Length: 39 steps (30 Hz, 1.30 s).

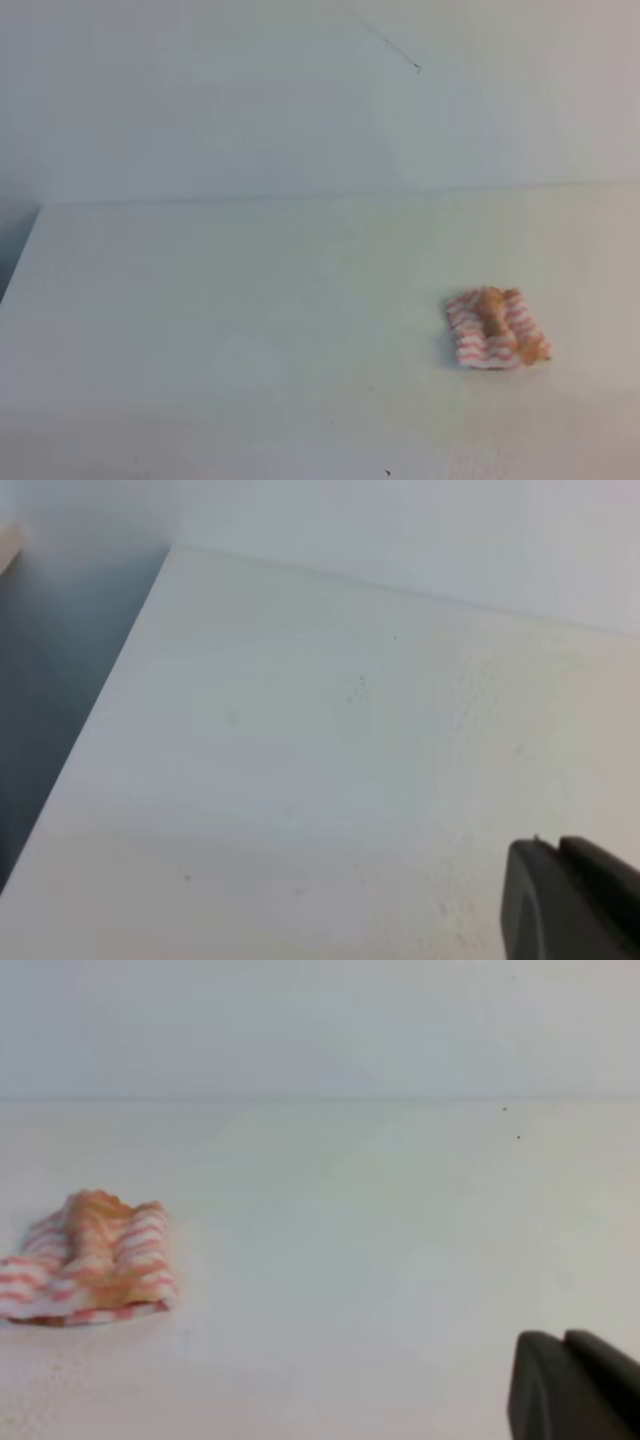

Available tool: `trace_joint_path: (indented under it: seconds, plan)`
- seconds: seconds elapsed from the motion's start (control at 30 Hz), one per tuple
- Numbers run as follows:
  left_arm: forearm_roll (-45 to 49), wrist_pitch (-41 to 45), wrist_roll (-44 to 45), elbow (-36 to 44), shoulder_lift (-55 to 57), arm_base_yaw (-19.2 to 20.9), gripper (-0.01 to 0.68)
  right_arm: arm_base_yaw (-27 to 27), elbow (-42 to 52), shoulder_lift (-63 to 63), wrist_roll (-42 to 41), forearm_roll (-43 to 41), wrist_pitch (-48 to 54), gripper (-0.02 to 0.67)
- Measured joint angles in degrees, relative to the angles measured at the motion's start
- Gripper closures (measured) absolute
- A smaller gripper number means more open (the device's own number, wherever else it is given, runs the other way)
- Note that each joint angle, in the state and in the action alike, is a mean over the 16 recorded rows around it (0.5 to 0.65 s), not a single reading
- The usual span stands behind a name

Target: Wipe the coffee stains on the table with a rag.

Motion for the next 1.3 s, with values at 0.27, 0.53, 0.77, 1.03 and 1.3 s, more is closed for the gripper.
trace_joint_path:
  seconds: [0.27, 0.53, 0.77, 1.03, 1.3]
  plan:
    - [0.0, 0.0, 0.0, 0.0, 0.0, 0.0, 0.674, 0.0, 0.36, 0.0, -2.01, 1.07, 0.38, 0.65]
    - [0.0, 0.0, 0.0, 0.0, 0.0, 0.0, 0.674, 0.0, 0.36, 0.0, -2.01, 1.07, 0.5, 0.65]
    - [0.0, 0.0, 0.0, 0.0, 0.0, 0.0, 0.674, 0.0, 0.36, 0.0, -1.93, 1.12, 0.44, 0.65]
    - [0.0, 0.0, 0.0, 0.0, 0.0, 0.0, 0.674, -0.01, 0.46, -0.18, -1.93, 1.16, 0.37, 0.65]
    - [0.0, 0.0, 0.0, 0.0, 0.0, 0.0, 0.674, -0.01, 0.46, -0.18, -1.92, 1.16, 0.38, 0.651]
